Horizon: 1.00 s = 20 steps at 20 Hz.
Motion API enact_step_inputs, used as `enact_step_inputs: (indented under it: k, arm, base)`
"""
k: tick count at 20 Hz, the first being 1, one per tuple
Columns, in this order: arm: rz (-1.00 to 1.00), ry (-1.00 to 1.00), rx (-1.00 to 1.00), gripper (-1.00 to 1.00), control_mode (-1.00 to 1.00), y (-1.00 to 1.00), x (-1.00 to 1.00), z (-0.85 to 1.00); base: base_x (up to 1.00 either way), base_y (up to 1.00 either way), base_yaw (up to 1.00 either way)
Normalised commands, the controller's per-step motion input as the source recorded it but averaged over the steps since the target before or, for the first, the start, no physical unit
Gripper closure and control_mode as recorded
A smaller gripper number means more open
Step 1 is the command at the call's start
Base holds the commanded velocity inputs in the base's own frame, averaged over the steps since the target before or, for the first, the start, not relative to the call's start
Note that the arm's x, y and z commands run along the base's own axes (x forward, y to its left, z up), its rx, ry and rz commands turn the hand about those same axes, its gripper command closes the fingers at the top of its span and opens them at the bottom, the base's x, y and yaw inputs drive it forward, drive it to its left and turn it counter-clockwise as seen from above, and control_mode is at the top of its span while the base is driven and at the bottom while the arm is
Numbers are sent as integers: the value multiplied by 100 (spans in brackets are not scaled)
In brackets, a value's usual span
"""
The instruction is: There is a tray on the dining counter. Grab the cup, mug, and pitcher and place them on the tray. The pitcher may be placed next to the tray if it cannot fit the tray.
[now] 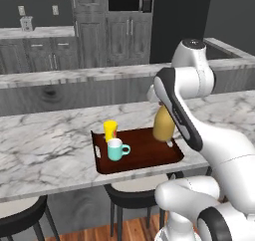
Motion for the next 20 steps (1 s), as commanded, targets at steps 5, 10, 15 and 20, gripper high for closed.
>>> enact_step_inputs:
  k: [5, 10, 15, 20]
  arm:
    - [0, 1, 0, 100, -100, 0, 10, -3]
    - [0, 10, 0, 100, -100, 0, 15, -1]
    - [0, 11, 0, 100, -100, 1, 19, -1]
    - [0, 7, 0, 100, -100, 1, 25, -1]
  base:
    - [0, 0, 0]
    - [0, 0, 0]
    - [0, 0, 0]
    - [0, 0, 0]
